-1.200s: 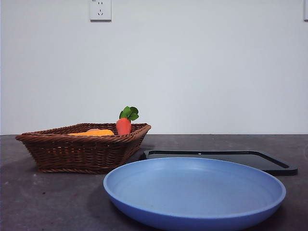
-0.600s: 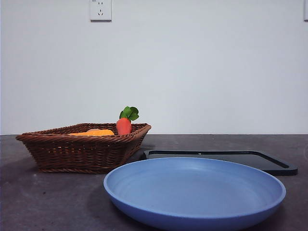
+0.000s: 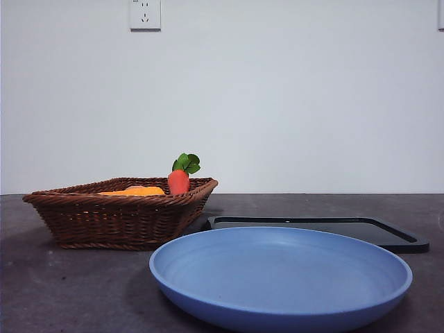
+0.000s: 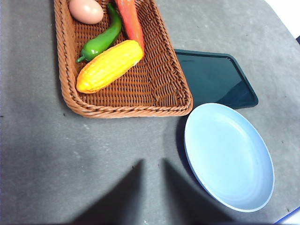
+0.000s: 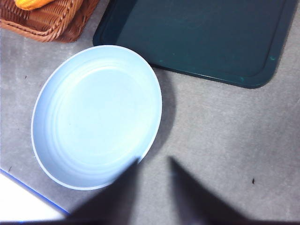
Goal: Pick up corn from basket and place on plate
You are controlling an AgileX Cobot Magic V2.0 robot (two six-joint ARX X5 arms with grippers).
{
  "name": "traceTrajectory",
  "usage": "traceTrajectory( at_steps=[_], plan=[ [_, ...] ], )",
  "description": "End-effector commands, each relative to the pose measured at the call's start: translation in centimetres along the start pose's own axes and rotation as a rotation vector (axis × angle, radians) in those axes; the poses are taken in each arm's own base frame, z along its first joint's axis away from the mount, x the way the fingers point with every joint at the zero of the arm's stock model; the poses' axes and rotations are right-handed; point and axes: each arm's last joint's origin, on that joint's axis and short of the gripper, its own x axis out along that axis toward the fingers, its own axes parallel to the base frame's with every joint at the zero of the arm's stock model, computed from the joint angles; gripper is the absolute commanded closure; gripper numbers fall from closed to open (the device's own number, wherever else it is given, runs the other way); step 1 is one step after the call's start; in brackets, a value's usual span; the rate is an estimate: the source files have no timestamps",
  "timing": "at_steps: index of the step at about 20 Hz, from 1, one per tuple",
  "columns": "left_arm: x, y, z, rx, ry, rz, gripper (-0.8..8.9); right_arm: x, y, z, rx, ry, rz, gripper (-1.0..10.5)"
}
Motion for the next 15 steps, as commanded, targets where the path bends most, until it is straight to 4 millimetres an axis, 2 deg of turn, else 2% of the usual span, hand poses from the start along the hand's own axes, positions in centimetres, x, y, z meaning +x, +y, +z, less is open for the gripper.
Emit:
traceTrajectory(
  at_steps=[1, 2, 7, 15],
  plan=[
    [-0.3, -0.3, 0.6, 0.038, -0.024, -0.007, 4.23, -0.2, 0.2, 0.4, -0.025, -0.014, 0.005, 6.5],
    [-0.3, -0.3, 0.6, 0.038, -0.024, -0.007, 3.67, -0.2, 0.2, 0.5, -0.025, -0.014, 0.008, 6.5],
    [-0.3, -0.3, 0.6, 0.038, -0.023, -0.007, 3.68, 1.3, -0.2, 1.2, -0.009, 0.038, 0.031, 6.5],
    [-0.3, -0.3, 0.6, 0.038, -0.023, -0.007, 3.70, 8.1, -0.9, 2.8, -0.006, 0.205, 0.074, 6.5]
  ],
)
